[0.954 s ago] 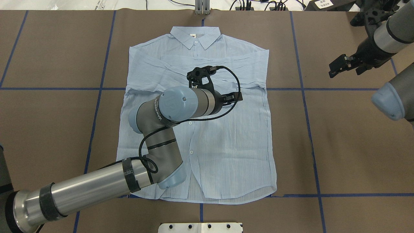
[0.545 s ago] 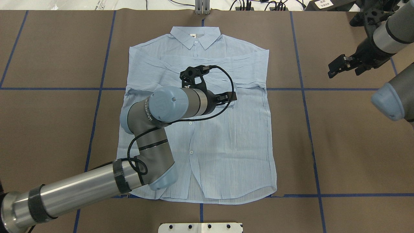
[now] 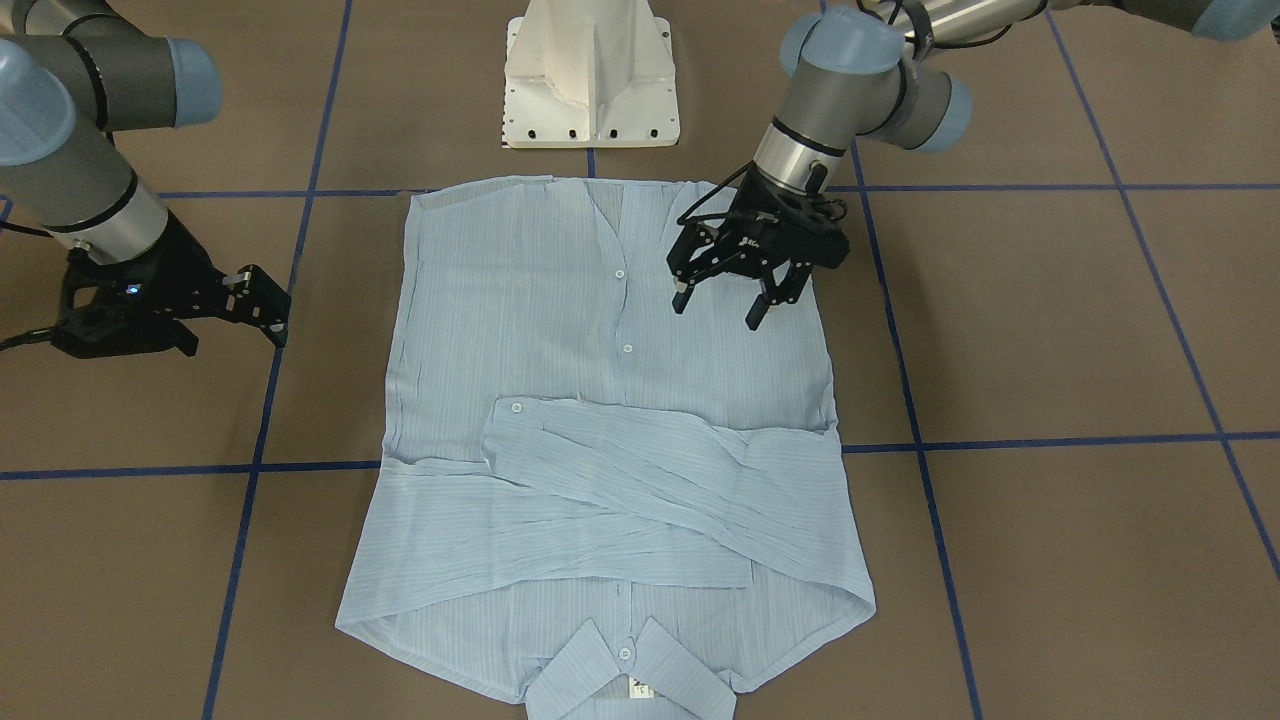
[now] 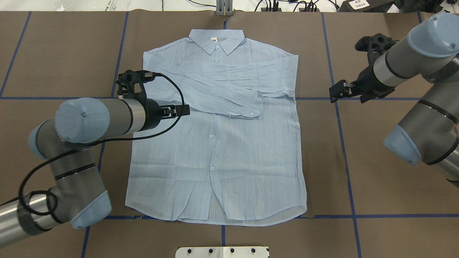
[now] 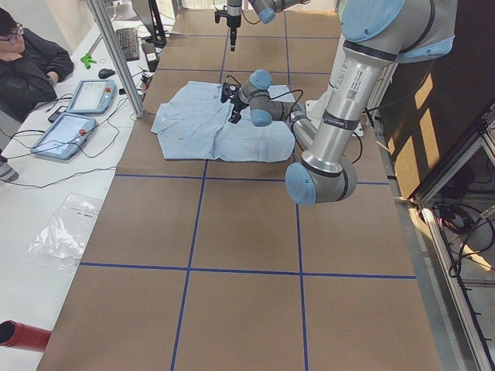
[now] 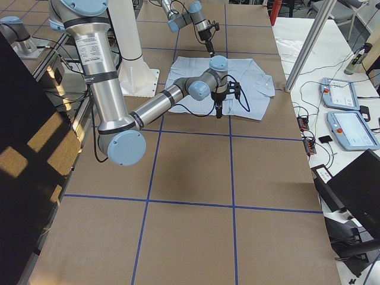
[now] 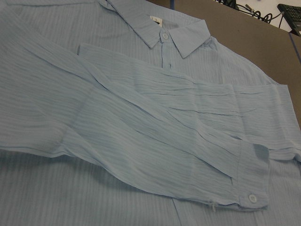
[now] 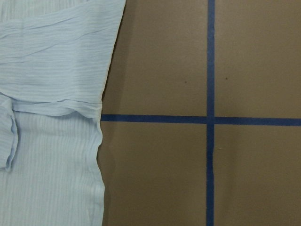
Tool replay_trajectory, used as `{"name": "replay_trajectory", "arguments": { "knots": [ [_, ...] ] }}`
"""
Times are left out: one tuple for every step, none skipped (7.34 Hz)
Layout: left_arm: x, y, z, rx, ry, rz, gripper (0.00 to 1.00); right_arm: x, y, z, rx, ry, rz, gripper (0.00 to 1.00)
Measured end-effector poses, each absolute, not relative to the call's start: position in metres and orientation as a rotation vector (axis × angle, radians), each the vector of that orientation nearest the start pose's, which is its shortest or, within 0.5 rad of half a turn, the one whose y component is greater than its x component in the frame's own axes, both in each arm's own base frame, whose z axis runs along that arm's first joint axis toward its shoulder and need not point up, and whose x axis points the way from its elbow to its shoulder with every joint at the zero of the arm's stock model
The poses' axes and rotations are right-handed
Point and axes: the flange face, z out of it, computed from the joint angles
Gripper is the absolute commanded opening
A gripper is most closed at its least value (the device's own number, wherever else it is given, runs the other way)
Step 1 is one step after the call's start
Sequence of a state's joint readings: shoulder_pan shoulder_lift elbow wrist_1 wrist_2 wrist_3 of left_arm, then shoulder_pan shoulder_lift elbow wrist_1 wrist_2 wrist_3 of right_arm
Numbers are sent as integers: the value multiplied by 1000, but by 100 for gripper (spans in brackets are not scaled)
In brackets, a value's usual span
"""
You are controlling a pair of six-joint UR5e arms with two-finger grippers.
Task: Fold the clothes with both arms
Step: 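Release the sleeve and pull back the left gripper while the right gripper lowers, then move both grippers down beside the shirt's sides toward the hem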
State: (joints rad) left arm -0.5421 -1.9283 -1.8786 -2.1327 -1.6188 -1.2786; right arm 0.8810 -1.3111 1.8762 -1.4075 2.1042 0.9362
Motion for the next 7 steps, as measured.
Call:
{"name": "replay_trajectory", "arguments": {
  "knots": [
    [408, -392, 270, 437, 1131, -141, 100, -311, -484, 355, 114, -881, 50, 100],
    [387, -375, 287, 411, 1109, -84, 100, -321, -474, 350, 107, -890, 56, 100],
    [373, -366, 308, 401, 1069, -54, 100, -330, -465, 347, 102, -893, 53, 100],
    [365, -363, 325, 403, 1031, -54, 100, -339, -456, 344, 90, -898, 56, 100],
    [359, -361, 337, 400, 1008, -57, 100, -353, -444, 340, 79, -899, 64, 100],
    [357, -359, 346, 384, 997, -55, 100, -369, -429, 335, 77, -897, 71, 100],
    [357, -356, 352, 351, 998, -48, 100, -382, -414, 332, 73, -896, 71, 100]
  ]
}}
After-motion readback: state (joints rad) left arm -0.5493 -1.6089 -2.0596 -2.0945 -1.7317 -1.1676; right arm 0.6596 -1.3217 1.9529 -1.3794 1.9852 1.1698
